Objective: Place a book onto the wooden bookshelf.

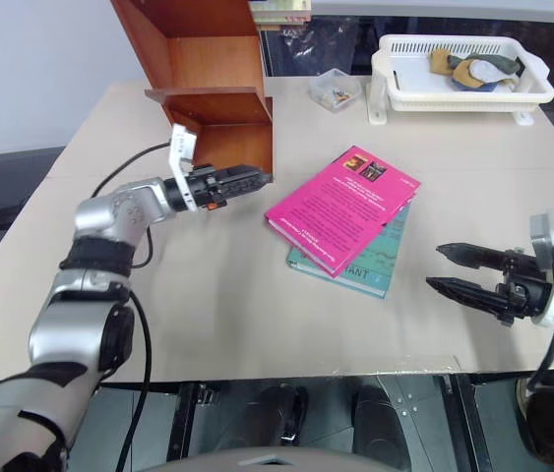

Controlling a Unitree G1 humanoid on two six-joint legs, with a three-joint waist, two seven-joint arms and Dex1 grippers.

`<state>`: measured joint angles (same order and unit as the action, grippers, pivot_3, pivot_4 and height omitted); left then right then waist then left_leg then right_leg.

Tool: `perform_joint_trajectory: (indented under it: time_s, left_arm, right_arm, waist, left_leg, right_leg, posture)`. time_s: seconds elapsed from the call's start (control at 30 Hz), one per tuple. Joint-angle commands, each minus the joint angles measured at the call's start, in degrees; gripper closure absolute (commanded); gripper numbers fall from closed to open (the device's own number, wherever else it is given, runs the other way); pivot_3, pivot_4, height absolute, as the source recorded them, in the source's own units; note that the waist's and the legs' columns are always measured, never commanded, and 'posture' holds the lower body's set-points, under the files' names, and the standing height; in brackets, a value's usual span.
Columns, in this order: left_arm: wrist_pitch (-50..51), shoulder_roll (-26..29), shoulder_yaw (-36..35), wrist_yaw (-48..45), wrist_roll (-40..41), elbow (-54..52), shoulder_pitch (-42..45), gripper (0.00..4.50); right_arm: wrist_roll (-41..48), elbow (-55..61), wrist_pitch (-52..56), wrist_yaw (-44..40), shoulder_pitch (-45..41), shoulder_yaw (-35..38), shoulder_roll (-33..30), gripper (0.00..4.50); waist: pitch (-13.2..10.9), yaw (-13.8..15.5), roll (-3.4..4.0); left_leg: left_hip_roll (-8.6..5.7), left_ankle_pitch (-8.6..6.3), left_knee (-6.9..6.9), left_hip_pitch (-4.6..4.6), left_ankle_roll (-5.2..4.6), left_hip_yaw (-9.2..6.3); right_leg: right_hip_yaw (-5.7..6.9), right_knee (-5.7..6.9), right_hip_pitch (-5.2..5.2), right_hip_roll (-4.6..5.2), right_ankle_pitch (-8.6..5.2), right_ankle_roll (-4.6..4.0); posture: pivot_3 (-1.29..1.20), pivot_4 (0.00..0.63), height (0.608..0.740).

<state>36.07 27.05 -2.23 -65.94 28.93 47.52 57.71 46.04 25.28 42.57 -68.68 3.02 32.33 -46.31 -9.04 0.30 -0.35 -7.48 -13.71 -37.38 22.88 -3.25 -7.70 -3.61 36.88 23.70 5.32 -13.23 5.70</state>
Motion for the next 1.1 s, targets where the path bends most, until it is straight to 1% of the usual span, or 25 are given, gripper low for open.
perform_joint_trajectory:
  time_s: [0.03, 0.2, 0.27, 0.37, 0.43, 0.47, 0.5, 0.53, 0.6, 0.63, 0.67, 0.73, 0.77, 0.83, 0.93, 1.03, 1.1]
  left_arm:
    - [-2.42, -2.15, 0.24, -2.87, -3.53, 10.78, 4.46, 0.06]
    - [-5.17, -5.64, 0.91, -4.43, -8.53, 19.76, 7.08, 0.06]
    - [-2.84, -6.92, -1.1, -5.62, -8.02, 21.93, 7.66, 0.06]
    - [-1.57, -7.85, -2.04, -7.22, -8.74, 23.28, 7.82, 0.06]
    - [-0.93, -7.9, -3.04, -7.14, -8.71, 23.72, 7.94, 0.59]
    - [-0.93, -7.82, -3.23, -7.74, -8.79, 23.67, 7.83, 0.75]
    - [-0.6, -7.71, -3.6, -8.4, -8.78, 23.62, 7.76, 1.15]
    - [-0.06, -7.38, -3.98, -8.96, -8.72, 23.4, 7.58, 1.64]
    - [1.12, -6.91, -4.64, -9.4, -8.66, 23.04, 7.42, 2.4]
    - [1.68, -6.72, -4.97, -9.59, -8.65, 22.81, 7.32, 2.91]
    - [2.42, -6.49, -5.22, -10.01, -8.67, 22.44, 7.14, 3.26]
    - [4.12, -5.84, -5.59, -10.95, -8.54, 21.27, 6.56, 3.78]
    - [5.29, -5.29, -5.81, -11.62, -8.14, 20.16, 5.95, 3.86]
    - [12.01, -3.43, -6.7, -12.12, -5.22, 12.17, 1.34, 3.88]
    - [22.79, -2.65, -8.44, -8.0, -0.09, -5.64, -8.02, 3.88]
    - [31.73, -4.68, -12.66, 2.66, 3.71, -20.75, -15.76, 3.88]
    - [35.98, -8.53, -18.28, 12.29, 6.0, -28.43, -19.01, 3.88]
  right_arm:
    - [2.73, 4.16, -0.06, 3.89, 1.44, 2.35, 0.32, 1.32]
    - [4.6, 6.1, -1.03, 6.92, 3.36, 2.74, 0.22, 1.32]
    - [4.93, 6.41, -1.57, 7.58, 4.29, 2.97, 0.12, 1.32]
    - [5.2, 6.5, -2.14, 8.35, 4.98, 2.81, -0.05, 1.32]
    - [5.33, 6.36, -2.57, 8.79, 4.67, 2.36, -0.2, 1.32]
    - [5.31, 6.28, -2.8, 8.82, 4.56, 2.13, -0.29, 1.32]
    - [5.25, 6.17, -3.05, 8.83, 4.48, 1.87, -0.42, 1.32]
    - [5.23, 5.94, -3.28, 8.81, 4.26, 1.54, -0.54, 1.32]
    - [5.19, 5.6, -3.64, 8.8, 4.0, 1.07, -0.7, 1.32]
    - [5.12, 5.44, -3.83, 8.76, 3.89, 0.85, -0.77, 1.32]
    - [5.05, 5.33, -4.03, 8.75, 3.84, 0.65, -0.82, 1.32]
    - [4.93, 5.09, -4.37, 8.84, 3.63, 0.16, -0.9, 1.32]
    - [4.86, 5.0, -4.53, 8.9, 3.43, -0.24, -0.88, 1.32]
    - [4.42, 4.89, -4.92, 9.27, 2.9, -1.71, -0.5, 1.32]
    - [4.27, 4.62, -5.37, 9.3, 2.84, -2.58, -0.47, 1.32]
    - [4.25, 4.2, -5.71, 9.07, 2.71, -3.06, -0.7, 1.32]
    - [4.09, 3.72, -5.9, 8.74, 2.25, -3.79, -0.88, 1.32]
  waist:
    - [-0.02, -0.02, -0.04]
    - [-0.09, -0.01, -0.15]
    - [-0.1, 0.12, -0.17]
    - [-0.15, 0.28, -0.24]
    - [-0.15, 0.24, -0.25]
    - [-0.15, 0.25, -0.25]
    - [-0.15, 0.27, -0.25]
    - [-0.15, 0.29, -0.25]
    - [-0.15, 0.26, -0.25]
    - [-0.15, 0.26, -0.25]
    - [-0.15, 0.25, -0.25]
    - [-0.15, 0.27, -0.25]
    - [-0.15, 0.24, -0.25]
    - [-0.15, -0.29, -0.24]
    - [-0.14, -1.16, -0.23]
    - [-0.14, -0.8, -0.24]
    - [-0.14, -0.34, -0.24]
  left_leg:
    - [-0.01, 0.0, 0.0, 0.0, 0.0, 0.01]
    - [-0.01, 0.01, 0.01, 0.03, 0.01, 0.0]
    - [-0.01, 0.01, 0.0, 0.03, 0.0, 0.01]
    - [-0.01, 0.0, 0.0, 0.05, -0.02, 0.0]
    - [-0.01, 0.0, 0.0, 0.05, -0.01, 0.0]
    - [0.0, 0.0, 0.0, 0.05, 0.0, 0.0]
    - [0.0, 0.0, 0.0, 0.05, 0.0, 0.0]
    - [0.0, 0.0, 0.0, 0.05, 0.0, -0.01]
    - [-0.01, 0.0, 0.0, 0.05, 0.0, 0.0]
    - [-0.01, 0.0, 0.0, 0.05, 0.0, 0.0]
    - [0.0, 0.01, -0.01, 0.05, 0.0, 0.0]
    - [0.0, 0.01, -0.01, 0.04, 0.0, -0.01]
    - [0.0, 0.01, -0.01, 0.04, 0.0, -0.01]
    - [0.0, 0.01, -0.01, 0.04, 0.01, -0.01]
    - [0.03, 0.01, 0.02, 0.04, 0.01, 0.0]
    - [0.04, 0.01, 0.0, 0.04, 0.01, -0.01]
    - [0.04, 0.01, -0.04, 0.03, 0.01, -0.03]
  right_leg:
    - [-0.02, 0.0, 0.01, 0.01, 0.0, 0.0]
    - [-0.01, 0.01, 0.03, 0.0, 0.0, 0.0]
    - [-0.02, 0.01, 0.03, 0.02, 0.0, 0.0]
    - [-0.01, 0.01, 0.03, 0.01, 0.0, 0.0]
    - [0.0, 0.01, 0.04, 0.01, 0.0, 0.0]
    - [0.0, 0.02, 0.04, 0.01, 0.0, 0.0]
    - [0.0, 0.02, 0.04, 0.0, 0.0, 0.0]
    - [0.0, 0.02, 0.04, 0.01, 0.0, 0.0]
    - [0.0, 0.02, 0.04, 0.01, 0.0, 0.0]
    - [0.0, 0.02, 0.04, 0.0, 0.0, 0.0]
    - [0.0, 0.02, 0.04, 0.0, 0.0, 0.0]
    - [0.01, 0.03, 0.04, 0.0, 0.0, 0.0]
    - [0.01, 0.04, 0.04, -0.01, 0.0, 0.0]
    - [-0.01, 0.06, 0.05, -0.01, 0.0, 0.0]
    - [-0.08, 0.08, 0.07, 0.0, -0.01, 0.0]
    - [-0.08, 0.07, 0.07, 0.0, -0.01, -0.01]
    - [-0.02, 0.09, 0.04, 0.02, 0.0, -0.01]
  posture:
    - [0.0, 0.15, 0.74]
    - [0.0, 0.15, 0.74]
    - [0.0, 0.15, 0.74]
    - [0.0, 0.15, 0.74]
    - [0.0, 0.15, 0.74]
    - [0.0, 0.15, 0.74]
    - [0.0, 0.15, 0.74]
    - [0.0, 0.15, 0.74]
    - [0.0, 0.15, 0.74]
    - [0.0, 0.15, 0.74]
    - [0.0, 0.15, 0.74]
    - [0.0, 0.15, 0.74]
    - [0.0, 0.15, 0.74]
    - [0.0, 0.15, 0.74]
    - [0.0, 0.15, 0.74]
    - [0.0, 0.15, 0.74]
    - [0.0, 0.15, 0.74]
